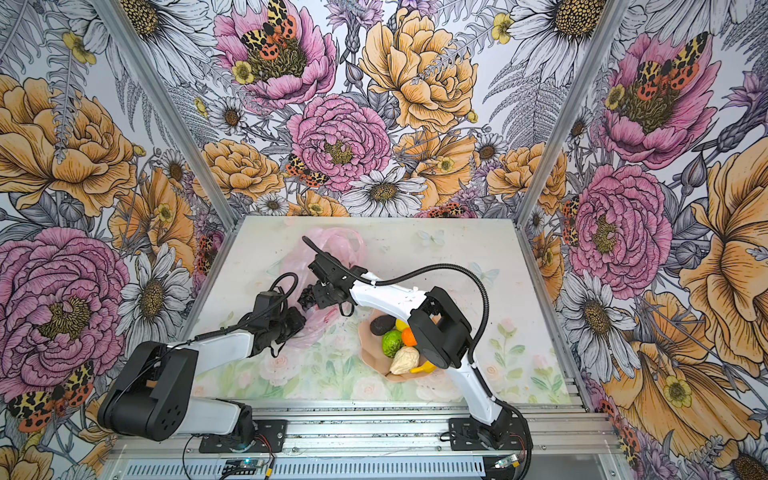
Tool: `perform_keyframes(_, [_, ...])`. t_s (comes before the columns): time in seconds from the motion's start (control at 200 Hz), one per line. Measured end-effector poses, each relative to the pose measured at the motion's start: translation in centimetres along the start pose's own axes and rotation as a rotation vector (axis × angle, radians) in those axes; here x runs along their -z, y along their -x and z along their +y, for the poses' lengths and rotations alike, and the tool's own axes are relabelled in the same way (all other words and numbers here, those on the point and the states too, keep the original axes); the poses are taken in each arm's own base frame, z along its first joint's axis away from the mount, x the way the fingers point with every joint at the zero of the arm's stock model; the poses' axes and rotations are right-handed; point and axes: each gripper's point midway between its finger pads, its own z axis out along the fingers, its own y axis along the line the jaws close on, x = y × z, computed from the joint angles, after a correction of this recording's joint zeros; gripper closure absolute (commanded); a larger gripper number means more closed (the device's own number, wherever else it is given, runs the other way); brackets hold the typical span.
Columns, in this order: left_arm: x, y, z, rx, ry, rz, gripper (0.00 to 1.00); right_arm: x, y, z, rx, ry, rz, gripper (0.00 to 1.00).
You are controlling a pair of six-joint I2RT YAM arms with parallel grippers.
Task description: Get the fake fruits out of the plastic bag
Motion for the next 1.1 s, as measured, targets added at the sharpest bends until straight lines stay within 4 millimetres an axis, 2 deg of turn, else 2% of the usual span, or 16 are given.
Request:
perform_keyframes(0.09, [0.1,-1.1,-0.7,-0.017,-0.019,0.016,0.88,1.3,1.6,0.4,-0.047,0.019,-0.051,0.36])
perform_keyframes(0.23, [0.3,-2.3,-0.6,-0.002,-0.037,0.019,0.88,1.4,2.6,0.4,-0.133,0.032,-0.078,0.33])
perform_keyframes(0.33, [0.7,-2.3,-0.5,0.003,-0.039,0.012,0.88,0.8,2.3,0.3,-0.194,0.027,-0.067,0.30])
perform_keyframes(0.49, [1.6,-1.5,-1.0,0.001,-0.048,-0.027,0.87,-1.2,1.1,-0.2,-0.264,0.007,-0.032,0.18])
perform_keyframes(0.666, [2.0,-1.1,-0.9,0.002,-0.048,-0.050,0.87,-2.8,0.5,0.7,-0.306,0.018,-0.010,0.10])
perform_keyframes(0.916, [2.4,-1.2,-0.8,0.008,-0.057,-0.062,0.87,-4.1,-0.2,2.4,-0.329,0.029,0.001,0.08])
perform_keyframes(1.101, [2.3,-1.6,-0.8,0.002,-0.057,-0.053,0.87,-6.0,-1.7,2.1,-0.348,0.007,0.035,0.12])
